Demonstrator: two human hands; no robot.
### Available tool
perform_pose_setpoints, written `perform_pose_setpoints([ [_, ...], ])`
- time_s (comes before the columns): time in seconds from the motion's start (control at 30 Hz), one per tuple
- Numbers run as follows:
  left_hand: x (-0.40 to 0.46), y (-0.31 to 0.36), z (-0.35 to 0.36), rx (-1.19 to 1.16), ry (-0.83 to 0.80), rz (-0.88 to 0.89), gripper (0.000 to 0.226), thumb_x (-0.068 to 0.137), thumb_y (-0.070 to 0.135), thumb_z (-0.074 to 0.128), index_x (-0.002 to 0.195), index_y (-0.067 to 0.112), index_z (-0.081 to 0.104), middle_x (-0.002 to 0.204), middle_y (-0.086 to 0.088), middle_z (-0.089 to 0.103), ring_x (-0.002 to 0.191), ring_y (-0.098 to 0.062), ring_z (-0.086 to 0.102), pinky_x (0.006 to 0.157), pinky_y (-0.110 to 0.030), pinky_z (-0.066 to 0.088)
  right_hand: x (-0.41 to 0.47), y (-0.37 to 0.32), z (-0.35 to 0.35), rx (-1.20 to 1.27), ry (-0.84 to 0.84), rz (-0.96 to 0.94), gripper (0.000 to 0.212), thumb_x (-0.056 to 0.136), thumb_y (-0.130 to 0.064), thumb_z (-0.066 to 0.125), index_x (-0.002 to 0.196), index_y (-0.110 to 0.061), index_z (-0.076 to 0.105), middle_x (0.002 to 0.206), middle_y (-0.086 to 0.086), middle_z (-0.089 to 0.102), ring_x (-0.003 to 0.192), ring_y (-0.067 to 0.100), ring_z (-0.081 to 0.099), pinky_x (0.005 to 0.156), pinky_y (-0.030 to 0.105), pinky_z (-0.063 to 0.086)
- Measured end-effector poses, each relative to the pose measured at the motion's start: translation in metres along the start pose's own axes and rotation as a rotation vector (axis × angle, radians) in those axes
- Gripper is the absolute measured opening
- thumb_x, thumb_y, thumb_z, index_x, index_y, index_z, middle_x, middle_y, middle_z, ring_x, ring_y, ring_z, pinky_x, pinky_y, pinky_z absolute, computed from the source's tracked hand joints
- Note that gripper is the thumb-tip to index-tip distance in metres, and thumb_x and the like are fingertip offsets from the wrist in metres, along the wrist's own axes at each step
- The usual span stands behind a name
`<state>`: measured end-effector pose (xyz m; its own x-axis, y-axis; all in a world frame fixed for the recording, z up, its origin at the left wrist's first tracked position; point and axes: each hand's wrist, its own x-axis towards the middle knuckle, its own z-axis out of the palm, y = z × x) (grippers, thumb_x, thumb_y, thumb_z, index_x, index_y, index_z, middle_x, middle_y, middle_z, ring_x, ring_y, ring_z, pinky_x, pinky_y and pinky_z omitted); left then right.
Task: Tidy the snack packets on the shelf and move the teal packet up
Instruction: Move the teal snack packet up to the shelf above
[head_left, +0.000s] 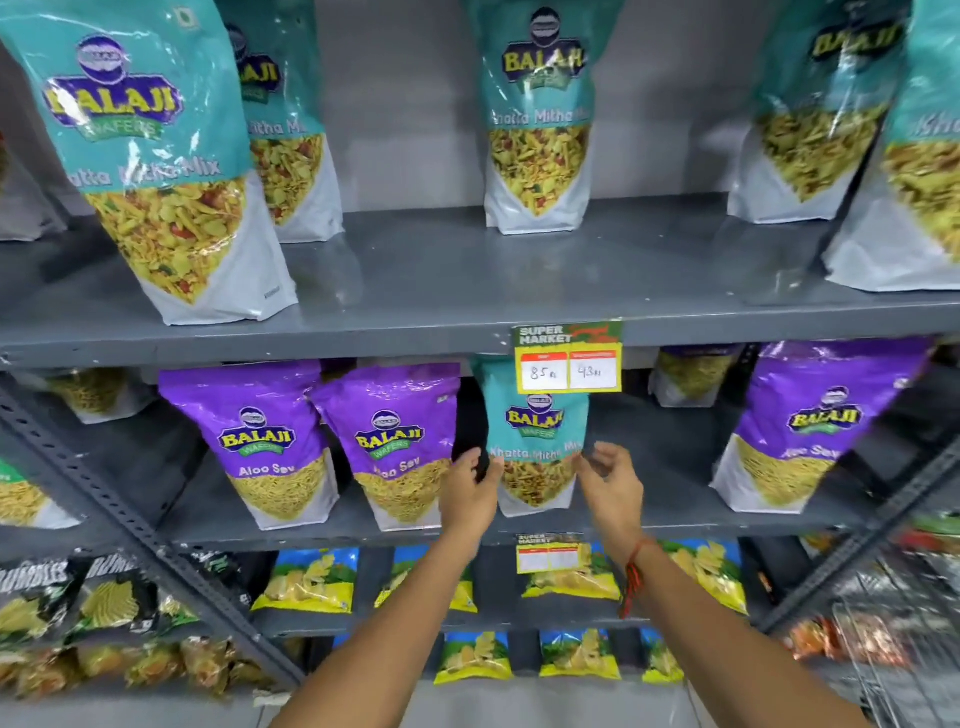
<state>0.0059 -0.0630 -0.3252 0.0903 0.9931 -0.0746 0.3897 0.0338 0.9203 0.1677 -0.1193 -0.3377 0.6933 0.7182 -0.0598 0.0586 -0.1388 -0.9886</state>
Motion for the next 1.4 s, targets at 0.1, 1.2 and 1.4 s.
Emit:
perform_pose_setpoints([
  [0.1,0.018,-0.006,0.017,-0.018,-0.008,-0.038,0.054,0.093,0.044,0.052,0.137,0.013,0.048,0.141,-0.007,0.055,0.127,-0.025,0.053,0.105,-0.045,0.044,0.022,-0.002,0.001,0.027,-0.153,0.064,0.026,0.093,-0.032,0.065,0.115,-0.018,0.061,0.103,-0.006,0.066,0.090,0.007,0.062,0.080,0.024,0.046],
  [1.2,-0.132,0.092,-0.106,-0.367,0.482,0.572,0.023,0.081,0.049,0.056,0.075,0.029,0.064,0.071,0.011,0.066,0.067,-0.004,0.057,0.066,-0.023,0.047,-0.123,-0.161,-0.057,-0.023,-0.078,-0.714,0.046,0.079,-0.041,0.063,0.066,0.004,0.068,0.054,0.009,0.064,0.055,0.009,0.053,0.059,0.041,0.048],
  [1.4,-0.074,0.213,-0.153,-0.423,0.521,0.739,0.021,0.083,0.042,0.059,0.071,0.024,0.061,0.056,0.012,0.054,0.055,0.002,0.047,0.058,-0.021,0.040,-0.083,-0.289,-0.035,0.072,0.018,-0.884,0.041,0.083,-0.028,0.069,0.045,-0.019,0.055,0.058,-0.003,0.029,0.057,0.003,0.031,0.051,0.034,0.032],
])
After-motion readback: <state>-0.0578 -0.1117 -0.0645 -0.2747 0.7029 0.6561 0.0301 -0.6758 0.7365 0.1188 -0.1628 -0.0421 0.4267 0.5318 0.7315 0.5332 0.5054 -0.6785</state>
